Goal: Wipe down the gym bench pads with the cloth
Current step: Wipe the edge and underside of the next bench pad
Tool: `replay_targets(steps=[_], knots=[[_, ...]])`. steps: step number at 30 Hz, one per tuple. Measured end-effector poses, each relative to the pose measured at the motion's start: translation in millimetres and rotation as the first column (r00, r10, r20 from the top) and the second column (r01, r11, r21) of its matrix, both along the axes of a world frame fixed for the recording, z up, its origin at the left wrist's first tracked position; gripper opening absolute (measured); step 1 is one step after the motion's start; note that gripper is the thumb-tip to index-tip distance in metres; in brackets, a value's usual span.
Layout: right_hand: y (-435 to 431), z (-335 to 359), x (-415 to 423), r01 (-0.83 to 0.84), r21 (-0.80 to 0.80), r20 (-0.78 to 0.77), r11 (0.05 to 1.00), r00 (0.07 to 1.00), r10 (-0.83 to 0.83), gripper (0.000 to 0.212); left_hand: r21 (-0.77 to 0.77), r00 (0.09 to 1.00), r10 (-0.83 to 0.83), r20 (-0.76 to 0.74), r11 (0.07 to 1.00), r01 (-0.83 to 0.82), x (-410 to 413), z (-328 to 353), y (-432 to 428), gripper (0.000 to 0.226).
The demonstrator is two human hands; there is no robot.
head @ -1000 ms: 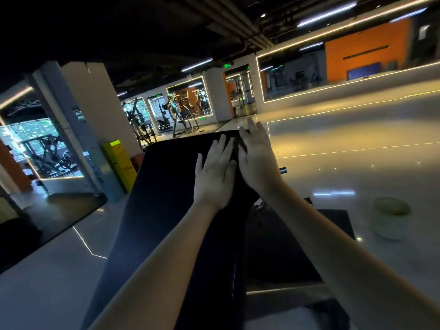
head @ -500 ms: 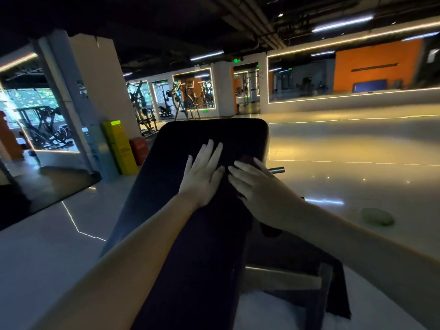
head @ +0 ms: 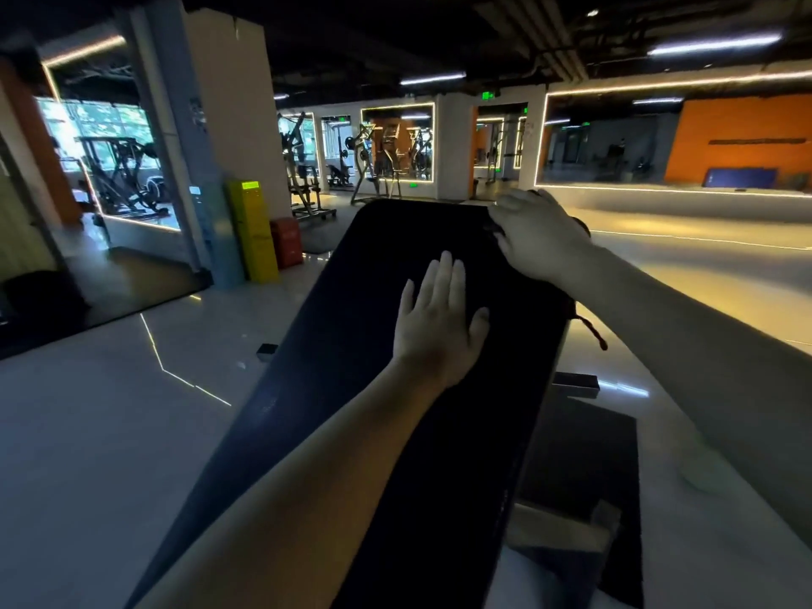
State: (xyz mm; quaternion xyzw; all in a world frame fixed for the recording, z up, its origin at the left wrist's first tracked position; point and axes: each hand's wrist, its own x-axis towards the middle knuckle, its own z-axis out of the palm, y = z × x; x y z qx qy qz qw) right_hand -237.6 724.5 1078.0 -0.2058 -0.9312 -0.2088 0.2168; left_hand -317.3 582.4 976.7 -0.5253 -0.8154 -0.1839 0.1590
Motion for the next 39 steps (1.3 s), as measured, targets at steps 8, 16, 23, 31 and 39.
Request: replay_targets(steps=[8, 16, 23, 31, 39], knots=[[-60.4, -44.3, 17.0, -0.087, -0.061, 0.132, 0.994, 0.987, 0.095, 0.057, -0.126, 0.993, 0.029, 0.116, 0.992, -0.015, 9.4, -9.5, -54.6, 0.073], [-122.3, -65.0, 24.3, -0.423, -0.647, -0.09, 0.635, 0.869, 0.487, 0.033, 0.101, 0.728, -0.035, 0.685, 0.994, -0.047, 11.2, -13.4, -143.3, 0.041], [-242.3, -59.9, -13.2, -0.389, -0.755, -0.608, -0.528, 0.717, 0.341, 0.021, 0.495, 0.281, -0.408, 0.869, 0.696, -0.52, 44.1, 4.7, -237.3, 0.025], [-405.9, -51.6, -12.1, 0.104, -0.576, -0.664, -0.811, 0.519, 0.538, 0.028, 0.556, 0.45, -0.343, 0.825, 0.345, -0.756, 107.8, 16.3, -411.1, 0.032], [-576.5, -59.8, 50.6, 0.249, -0.738, -0.49, -0.628, 0.442, 0.751, 0.022, 0.498, 0.498, 0.077, 0.864, 0.012, -0.867, 234.9, 37.1, -572.6, 0.032]])
